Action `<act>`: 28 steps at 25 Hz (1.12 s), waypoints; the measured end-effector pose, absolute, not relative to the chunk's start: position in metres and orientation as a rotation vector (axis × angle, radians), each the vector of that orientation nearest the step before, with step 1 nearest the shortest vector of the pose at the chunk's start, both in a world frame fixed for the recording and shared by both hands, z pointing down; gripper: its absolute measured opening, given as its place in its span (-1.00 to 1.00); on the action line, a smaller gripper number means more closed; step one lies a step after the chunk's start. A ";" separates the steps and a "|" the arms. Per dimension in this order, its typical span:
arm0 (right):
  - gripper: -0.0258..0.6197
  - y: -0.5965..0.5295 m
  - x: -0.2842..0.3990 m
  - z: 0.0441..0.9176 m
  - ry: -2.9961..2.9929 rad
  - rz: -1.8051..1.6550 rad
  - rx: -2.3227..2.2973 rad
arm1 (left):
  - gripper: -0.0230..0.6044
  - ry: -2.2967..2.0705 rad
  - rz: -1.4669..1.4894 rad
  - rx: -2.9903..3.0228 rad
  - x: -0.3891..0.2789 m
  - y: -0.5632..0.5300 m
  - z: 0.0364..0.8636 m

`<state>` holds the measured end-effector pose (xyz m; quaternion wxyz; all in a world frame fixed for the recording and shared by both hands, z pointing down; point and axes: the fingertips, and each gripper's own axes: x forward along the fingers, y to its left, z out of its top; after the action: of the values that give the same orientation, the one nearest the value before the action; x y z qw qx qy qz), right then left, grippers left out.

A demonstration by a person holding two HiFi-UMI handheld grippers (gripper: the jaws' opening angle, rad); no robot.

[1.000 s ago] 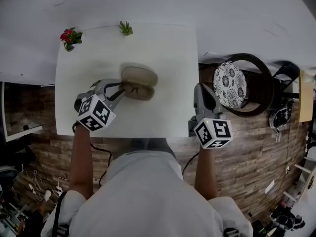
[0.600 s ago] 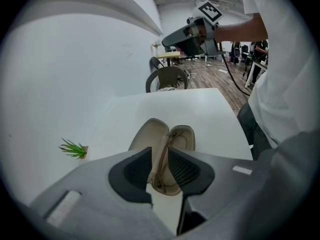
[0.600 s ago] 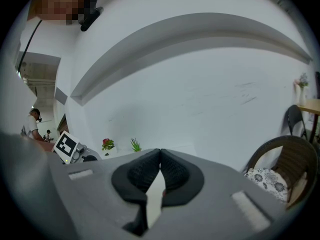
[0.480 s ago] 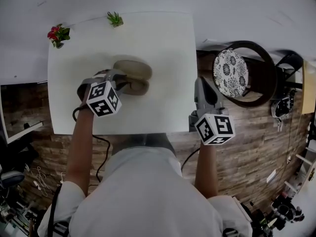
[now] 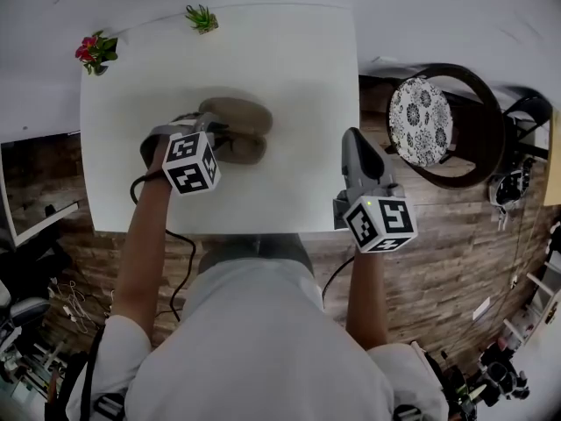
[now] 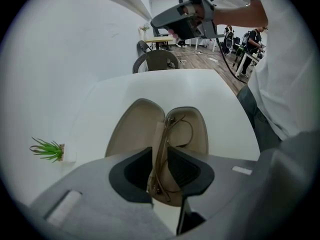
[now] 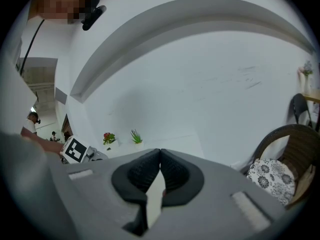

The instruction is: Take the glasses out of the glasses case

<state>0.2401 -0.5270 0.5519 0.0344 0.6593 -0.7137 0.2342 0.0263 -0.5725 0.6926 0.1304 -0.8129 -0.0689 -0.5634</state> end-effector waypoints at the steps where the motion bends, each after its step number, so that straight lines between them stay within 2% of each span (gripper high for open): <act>1: -0.91 -0.527 0.240 0.554 -2.191 0.726 2.025 | -0.59 -0.203 -1.646 -2.362 0.026 -0.572 0.696; 12: -0.91 -0.536 0.236 0.563 -2.192 0.759 1.986 | -0.76 -0.231 -1.681 -2.350 0.027 -0.573 0.712; 28: -0.91 -0.532 0.223 0.540 -2.233 0.712 1.991 | -0.85 -0.089 -1.570 -2.428 0.024 -0.573 0.684</act>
<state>0.2231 -0.5323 0.5401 0.0332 0.6472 -0.7256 0.2314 0.0245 -0.5735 0.6845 0.1241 -0.8329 -0.0306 -0.5385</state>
